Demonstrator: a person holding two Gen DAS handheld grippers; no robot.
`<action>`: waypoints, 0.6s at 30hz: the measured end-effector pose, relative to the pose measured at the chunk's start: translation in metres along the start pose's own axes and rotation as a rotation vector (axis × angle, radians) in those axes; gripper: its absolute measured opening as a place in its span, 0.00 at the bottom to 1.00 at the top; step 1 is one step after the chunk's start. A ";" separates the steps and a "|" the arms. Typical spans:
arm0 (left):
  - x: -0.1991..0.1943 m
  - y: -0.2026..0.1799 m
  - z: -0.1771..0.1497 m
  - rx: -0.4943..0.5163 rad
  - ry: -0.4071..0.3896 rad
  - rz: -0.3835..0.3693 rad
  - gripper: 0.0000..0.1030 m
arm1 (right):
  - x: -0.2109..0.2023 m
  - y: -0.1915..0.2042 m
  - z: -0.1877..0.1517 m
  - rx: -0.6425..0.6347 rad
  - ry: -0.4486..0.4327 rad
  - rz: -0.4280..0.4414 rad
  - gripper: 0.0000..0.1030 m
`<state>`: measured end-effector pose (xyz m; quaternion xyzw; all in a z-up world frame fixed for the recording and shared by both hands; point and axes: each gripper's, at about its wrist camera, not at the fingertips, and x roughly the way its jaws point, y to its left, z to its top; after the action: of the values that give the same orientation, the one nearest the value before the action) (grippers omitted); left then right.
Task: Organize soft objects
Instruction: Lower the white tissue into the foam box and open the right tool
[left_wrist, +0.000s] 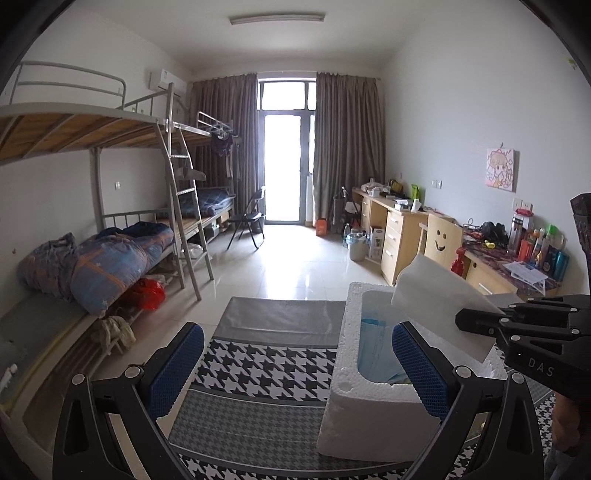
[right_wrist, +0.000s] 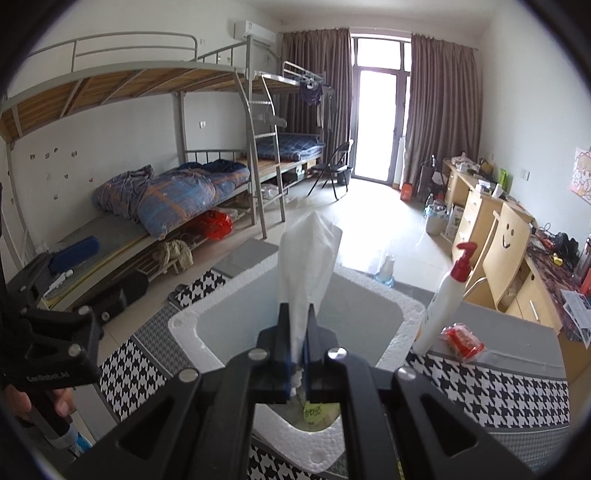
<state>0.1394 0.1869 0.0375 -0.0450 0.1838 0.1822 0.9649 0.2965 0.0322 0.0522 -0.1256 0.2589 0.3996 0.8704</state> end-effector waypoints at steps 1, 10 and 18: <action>0.001 0.001 -0.001 -0.001 0.002 -0.001 0.99 | 0.001 0.000 -0.001 0.001 0.007 0.002 0.07; -0.004 -0.003 0.000 0.000 -0.002 -0.006 0.99 | 0.007 0.005 -0.008 -0.012 0.027 0.008 0.67; -0.005 -0.005 0.000 0.002 0.009 -0.019 0.99 | -0.004 0.001 -0.011 -0.009 0.006 0.010 0.67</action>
<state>0.1364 0.1807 0.0398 -0.0468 0.1878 0.1725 0.9658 0.2897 0.0259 0.0454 -0.1292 0.2602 0.4048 0.8670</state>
